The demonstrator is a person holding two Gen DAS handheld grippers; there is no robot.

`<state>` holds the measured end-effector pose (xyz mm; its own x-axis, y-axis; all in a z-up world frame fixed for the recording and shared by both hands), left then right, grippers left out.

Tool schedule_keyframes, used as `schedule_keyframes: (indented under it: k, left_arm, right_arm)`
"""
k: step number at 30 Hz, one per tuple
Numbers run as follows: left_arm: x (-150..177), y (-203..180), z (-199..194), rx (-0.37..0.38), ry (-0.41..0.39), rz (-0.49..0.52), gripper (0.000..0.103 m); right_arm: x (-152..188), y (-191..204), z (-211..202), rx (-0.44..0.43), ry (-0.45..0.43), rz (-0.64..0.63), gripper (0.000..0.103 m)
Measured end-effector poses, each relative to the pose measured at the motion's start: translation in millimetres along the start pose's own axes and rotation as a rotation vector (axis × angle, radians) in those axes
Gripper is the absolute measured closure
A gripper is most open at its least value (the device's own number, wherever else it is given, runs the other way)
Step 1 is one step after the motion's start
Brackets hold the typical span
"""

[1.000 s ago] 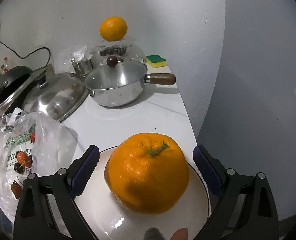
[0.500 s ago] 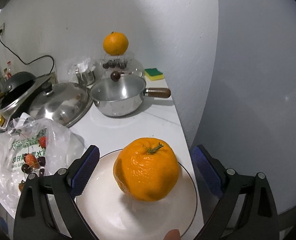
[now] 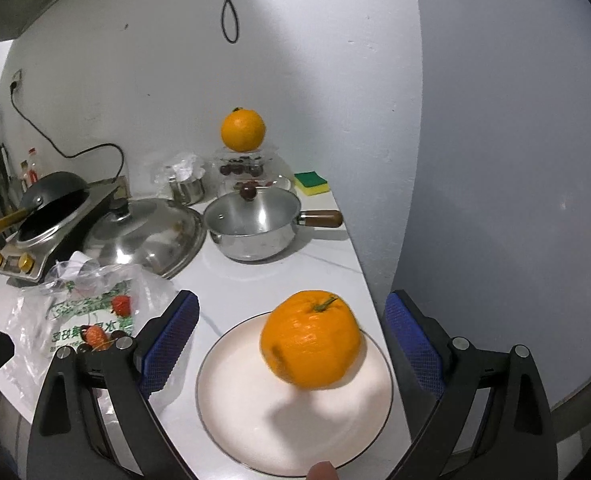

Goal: Organize fruits
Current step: 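Withdraw the right gripper from the plate toward the fruit bag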

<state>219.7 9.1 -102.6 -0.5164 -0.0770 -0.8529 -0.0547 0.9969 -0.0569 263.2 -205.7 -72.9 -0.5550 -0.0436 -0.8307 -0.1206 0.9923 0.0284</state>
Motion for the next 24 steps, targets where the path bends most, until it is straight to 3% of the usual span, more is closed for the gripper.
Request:
schedule_keyframes:
  k: [24]
  left_arm:
    - [28, 52, -30, -0.03, -0.008, -0.05, 0.001]
  right_arm:
    - [23, 96, -15, -0.14, 0.02, -0.119, 0.008]
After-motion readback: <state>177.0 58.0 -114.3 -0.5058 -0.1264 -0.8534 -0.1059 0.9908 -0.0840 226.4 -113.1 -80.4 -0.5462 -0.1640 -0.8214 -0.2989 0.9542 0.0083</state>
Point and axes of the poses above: each gripper's, at about its wrist camera, not at the fingertips, and z roughly the way its jaws point, y to its left, x to its underside, the point moved 10 cm from there along z, roughly the way its jaws point, and after that the axes turned 3 degrees about -x, right-handed, at the moved point
